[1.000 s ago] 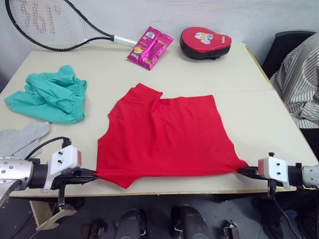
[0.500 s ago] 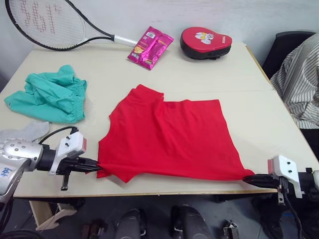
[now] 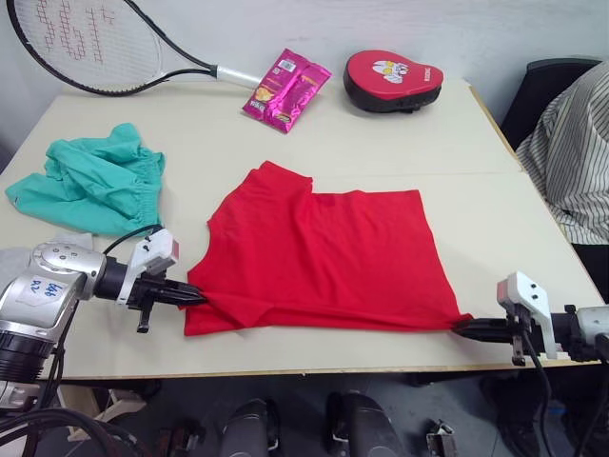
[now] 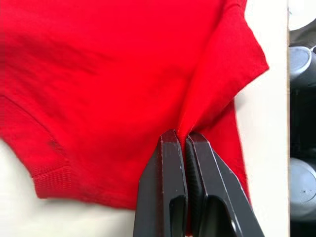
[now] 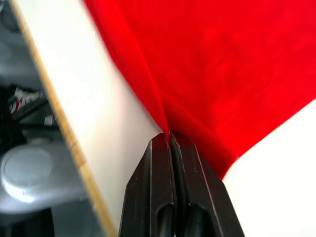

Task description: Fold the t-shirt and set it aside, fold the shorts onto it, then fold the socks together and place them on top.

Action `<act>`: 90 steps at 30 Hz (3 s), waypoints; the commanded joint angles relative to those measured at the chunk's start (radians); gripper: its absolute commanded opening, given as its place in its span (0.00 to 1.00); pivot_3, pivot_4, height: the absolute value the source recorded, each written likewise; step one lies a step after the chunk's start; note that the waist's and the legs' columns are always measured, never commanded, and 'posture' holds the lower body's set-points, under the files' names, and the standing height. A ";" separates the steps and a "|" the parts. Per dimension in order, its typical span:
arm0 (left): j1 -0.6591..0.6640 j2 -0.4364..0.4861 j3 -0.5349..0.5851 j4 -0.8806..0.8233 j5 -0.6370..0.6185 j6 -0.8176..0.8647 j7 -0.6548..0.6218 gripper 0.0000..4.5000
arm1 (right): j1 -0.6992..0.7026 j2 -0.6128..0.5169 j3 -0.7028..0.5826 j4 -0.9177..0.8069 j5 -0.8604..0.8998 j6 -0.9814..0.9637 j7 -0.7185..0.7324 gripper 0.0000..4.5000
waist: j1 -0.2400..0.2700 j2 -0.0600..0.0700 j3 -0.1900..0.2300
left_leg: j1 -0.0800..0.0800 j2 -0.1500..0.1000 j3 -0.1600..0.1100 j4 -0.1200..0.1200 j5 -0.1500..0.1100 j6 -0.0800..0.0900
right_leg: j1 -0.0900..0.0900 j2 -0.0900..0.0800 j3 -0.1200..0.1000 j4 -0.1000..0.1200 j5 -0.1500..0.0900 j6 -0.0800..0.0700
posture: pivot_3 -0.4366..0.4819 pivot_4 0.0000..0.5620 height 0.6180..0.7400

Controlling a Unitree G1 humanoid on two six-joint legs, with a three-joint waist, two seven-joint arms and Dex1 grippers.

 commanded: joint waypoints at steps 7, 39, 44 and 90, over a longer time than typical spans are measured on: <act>0.042 -0.080 0.142 0.031 0.005 -0.104 0.136 0.51 | 0.033 0.033 -0.120 -0.050 0.027 0.021 -0.082 0.52 | 0.006 0.000 0.000 | -0.001 0.000 0.000 0.000 0.000 0.000 | 0.000 0.000 0.000 0.000 0.000 0.000 | 0.48 0.27 1.00; 0.295 -0.326 0.005 -0.293 0.122 -0.424 0.261 0.00 | 0.063 0.292 0.080 -0.225 -0.108 -0.280 -0.212 0.00 | 0.004 0.000 -0.001 | 0.001 -0.001 -0.001 -0.001 -0.003 0.002 | 0.003 -0.001 0.000 -0.002 0.001 0.001 | 0.48 0.27 1.00; 0.288 -0.341 0.012 -0.254 0.149 -0.464 0.306 0.00 | 0.061 0.296 0.083 -0.214 -0.104 -0.283 -0.216 0.00 | 0.003 0.000 -0.001 | 0.002 0.000 -0.001 -0.001 -0.003 0.002 | 0.003 -0.001 -0.001 -0.001 0.001 0.001 | 0.48 0.27 1.00; 0.209 -0.330 0.168 0.043 0.141 -0.539 0.419 0.00 | 0.103 0.347 0.021 -0.033 -0.191 -0.521 -0.359 0.00 | 0.025 0.000 -0.001 | 0.001 0.000 -0.001 -0.001 -0.004 0.002 | 0.004 -0.001 -0.002 -0.004 0.002 0.001 | 0.48 0.27 1.00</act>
